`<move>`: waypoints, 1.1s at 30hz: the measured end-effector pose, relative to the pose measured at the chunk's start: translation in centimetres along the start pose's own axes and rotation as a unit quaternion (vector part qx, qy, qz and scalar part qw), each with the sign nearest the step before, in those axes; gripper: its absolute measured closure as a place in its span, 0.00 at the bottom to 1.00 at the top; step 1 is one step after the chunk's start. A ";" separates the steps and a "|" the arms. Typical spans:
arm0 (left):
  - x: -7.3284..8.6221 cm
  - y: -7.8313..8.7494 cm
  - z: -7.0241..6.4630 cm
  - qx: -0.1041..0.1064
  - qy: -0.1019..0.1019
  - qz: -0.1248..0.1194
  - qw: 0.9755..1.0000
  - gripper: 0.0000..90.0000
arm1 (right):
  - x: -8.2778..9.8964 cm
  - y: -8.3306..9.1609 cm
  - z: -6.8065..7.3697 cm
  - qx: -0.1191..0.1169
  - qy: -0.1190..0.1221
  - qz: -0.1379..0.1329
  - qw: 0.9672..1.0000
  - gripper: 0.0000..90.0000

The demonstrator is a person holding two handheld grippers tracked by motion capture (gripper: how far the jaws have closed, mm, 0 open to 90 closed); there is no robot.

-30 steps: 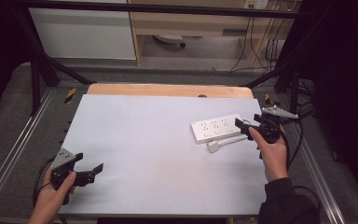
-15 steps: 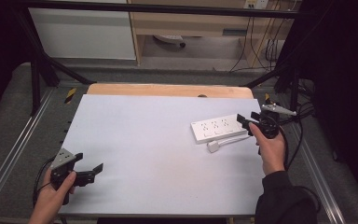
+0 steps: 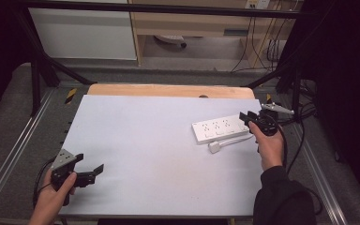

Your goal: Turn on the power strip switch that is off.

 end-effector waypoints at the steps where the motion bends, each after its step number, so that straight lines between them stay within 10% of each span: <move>1: 0.0 0.0 0.0 0.000 0.000 0.000 1.000 0.08 | 0.0 -0.1 0.0 0.000 -0.001 0.000 1.000 0.67; 33: 0.1 0.0 0.0 -0.001 -0.002 0.002 1.000 0.09 | 2.0 -2.8 -0.7 0.010 -0.004 0.050 0.999 0.90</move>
Point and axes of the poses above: each handheld gripper's, and its own axes: y roughly backward along the jaws, x roughly out of its underside, z roughly to its left, the point moved 8 cm from there along -y, roughly forward along the jaws, and after that the axes turned 13 degrees about -x, right-handed, at the moved point
